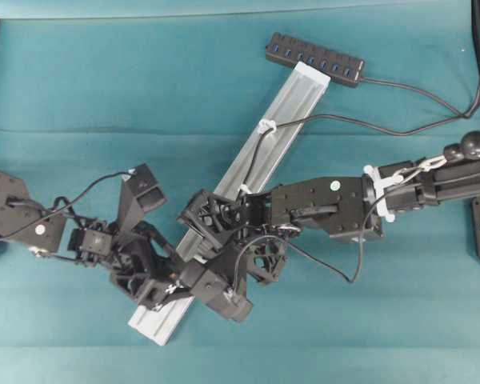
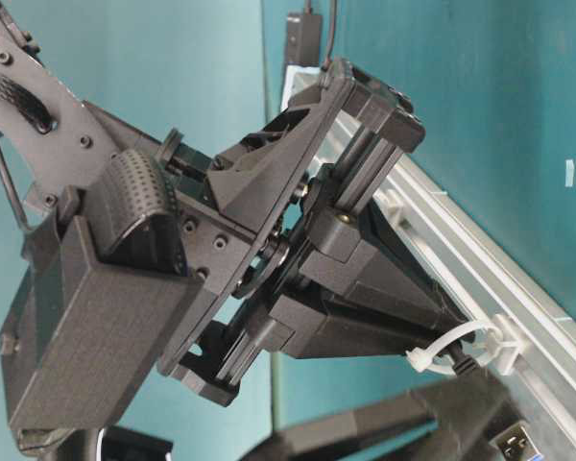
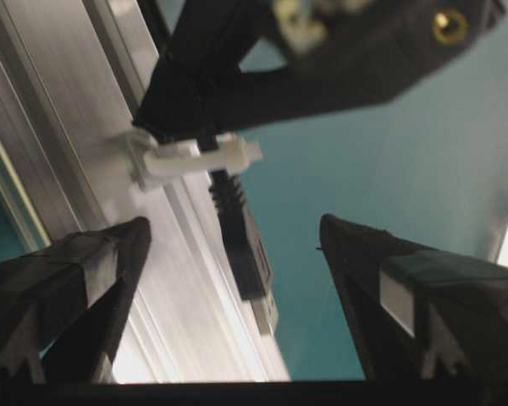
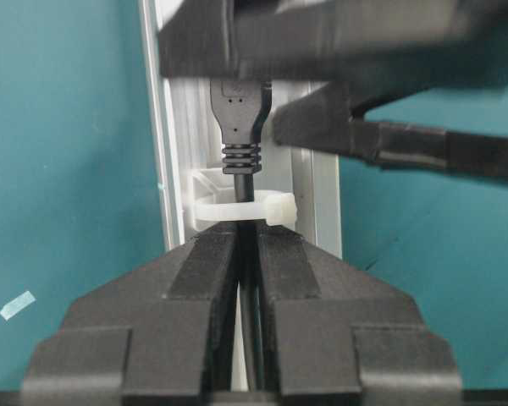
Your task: Pass the USB cable through three rings with both arms.
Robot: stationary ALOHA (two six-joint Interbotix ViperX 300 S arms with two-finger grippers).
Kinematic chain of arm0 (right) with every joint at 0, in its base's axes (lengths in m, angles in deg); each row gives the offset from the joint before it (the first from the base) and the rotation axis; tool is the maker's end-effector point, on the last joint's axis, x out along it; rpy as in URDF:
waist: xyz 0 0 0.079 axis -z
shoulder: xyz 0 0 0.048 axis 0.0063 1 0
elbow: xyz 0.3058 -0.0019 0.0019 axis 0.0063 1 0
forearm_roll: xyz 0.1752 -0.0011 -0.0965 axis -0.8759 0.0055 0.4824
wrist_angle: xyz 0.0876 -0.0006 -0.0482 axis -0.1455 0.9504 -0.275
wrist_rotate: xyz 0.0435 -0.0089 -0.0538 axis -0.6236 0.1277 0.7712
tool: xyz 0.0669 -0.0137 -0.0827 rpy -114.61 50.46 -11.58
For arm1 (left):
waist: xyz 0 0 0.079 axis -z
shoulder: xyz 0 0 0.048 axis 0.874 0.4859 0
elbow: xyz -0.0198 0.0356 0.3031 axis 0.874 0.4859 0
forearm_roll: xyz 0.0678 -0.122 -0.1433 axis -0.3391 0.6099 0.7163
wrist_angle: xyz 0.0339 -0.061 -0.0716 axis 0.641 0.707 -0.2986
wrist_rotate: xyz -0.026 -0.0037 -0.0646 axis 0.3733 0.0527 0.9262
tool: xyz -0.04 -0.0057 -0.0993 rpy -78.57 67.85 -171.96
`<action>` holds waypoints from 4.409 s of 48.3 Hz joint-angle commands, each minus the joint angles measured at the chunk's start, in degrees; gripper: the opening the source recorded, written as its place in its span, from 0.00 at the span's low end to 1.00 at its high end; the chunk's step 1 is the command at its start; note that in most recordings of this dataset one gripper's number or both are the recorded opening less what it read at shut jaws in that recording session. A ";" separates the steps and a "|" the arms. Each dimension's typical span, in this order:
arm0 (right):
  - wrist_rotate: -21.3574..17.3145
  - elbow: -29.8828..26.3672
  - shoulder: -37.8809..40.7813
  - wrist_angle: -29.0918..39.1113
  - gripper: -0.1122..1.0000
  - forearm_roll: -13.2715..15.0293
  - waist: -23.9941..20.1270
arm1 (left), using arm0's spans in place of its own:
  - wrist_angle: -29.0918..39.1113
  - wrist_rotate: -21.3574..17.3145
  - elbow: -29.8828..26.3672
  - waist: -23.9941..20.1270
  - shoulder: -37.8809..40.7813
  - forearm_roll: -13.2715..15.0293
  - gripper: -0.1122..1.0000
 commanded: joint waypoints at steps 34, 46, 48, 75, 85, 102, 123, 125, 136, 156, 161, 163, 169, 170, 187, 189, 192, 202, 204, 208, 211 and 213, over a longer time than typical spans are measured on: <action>-0.70 -0.53 0.09 -0.44 0.17 -0.26 0.97 | -0.79 -0.26 -1.76 0.18 -0.53 -0.09 0.23; -0.79 -0.53 -0.44 -0.53 0.17 -0.26 0.97 | -0.79 0.00 -1.41 0.18 -0.79 -0.09 0.21; -0.88 -0.53 -0.62 -0.53 0.17 -0.26 0.97 | -0.79 0.00 -1.41 0.18 -0.88 -0.09 0.21; -4.57 0.26 -2.11 1.23 0.89 -0.18 1.14 | -0.44 0.97 -1.49 0.18 -2.20 -0.09 0.19; -4.66 1.32 -3.08 0.79 0.87 -0.09 1.32 | 1.23 2.55 -1.32 0.18 -5.45 -0.09 0.19; -10.46 3.25 -7.82 0.70 0.87 -0.09 4.83 | 4.48 3.34 0.00 3.25 -7.73 -0.09 0.19; -16.00 5.36 -9.76 0.18 0.86 -0.09 5.27 | 7.03 8.96 1.14 5.36 -10.55 -0.09 0.19; -16.00 5.36 -9.84 0.09 0.86 0.00 5.36 | 7.29 8.96 1.23 5.36 -11.34 -0.09 0.19; -16.17 5.45 -10.90 0.62 0.86 -0.09 6.42 | 10.37 9.40 1.41 5.36 -15.91 -0.09 0.19; -18.28 8.35 -16.17 1.67 0.86 -0.09 11.07 | 16.70 14.59 3.60 7.38 -22.15 0.00 0.19; -20.13 10.28 -18.19 1.85 0.86 -0.09 12.04 | 16.61 16.52 4.39 8.00 -23.20 0.00 0.19; -20.83 11.16 -18.90 1.67 0.86 -0.09 12.39 | 16.61 16.96 4.48 8.09 -23.55 -0.09 0.19; -22.76 14.24 -21.18 1.23 0.86 -0.09 13.62 | 16.52 17.14 4.48 8.61 -24.61 0.00 0.19; -23.12 14.68 -21.45 1.14 0.86 -0.09 13.80 | 16.52 17.14 4.48 8.70 -24.79 -0.09 0.19; -28.56 18.81 -24.35 -0.62 0.86 -0.09 13.80 | 16.44 15.21 4.66 8.09 -25.22 -0.18 0.19; -29.44 18.98 -24.43 -0.70 0.86 -0.09 13.80 | 16.35 14.15 4.57 7.73 -25.14 -0.09 0.19; -30.85 19.07 -24.43 -1.05 0.86 -0.09 13.71 | 16.35 12.66 4.39 7.29 -25.05 -0.18 0.19; -34.10 19.16 -24.43 -3.96 0.86 -0.09 13.36 | 16.00 7.65 3.96 4.48 -23.99 -0.18 0.19; -34.37 19.16 -24.43 -4.48 0.86 -0.09 13.36 | 15.73 6.86 3.78 4.39 -23.55 -0.18 0.22; -34.63 19.42 -24.43 -5.36 0.86 -0.09 13.36 | 15.64 6.50 3.60 4.39 -22.85 -0.18 0.38; -34.63 19.60 -24.43 -5.45 0.86 -0.09 13.36 | 15.64 6.42 3.60 4.48 -22.68 -0.18 0.54; -34.72 19.60 -24.43 -5.45 0.86 -0.09 13.36 | 15.64 6.06 3.60 4.39 -22.68 -0.18 0.65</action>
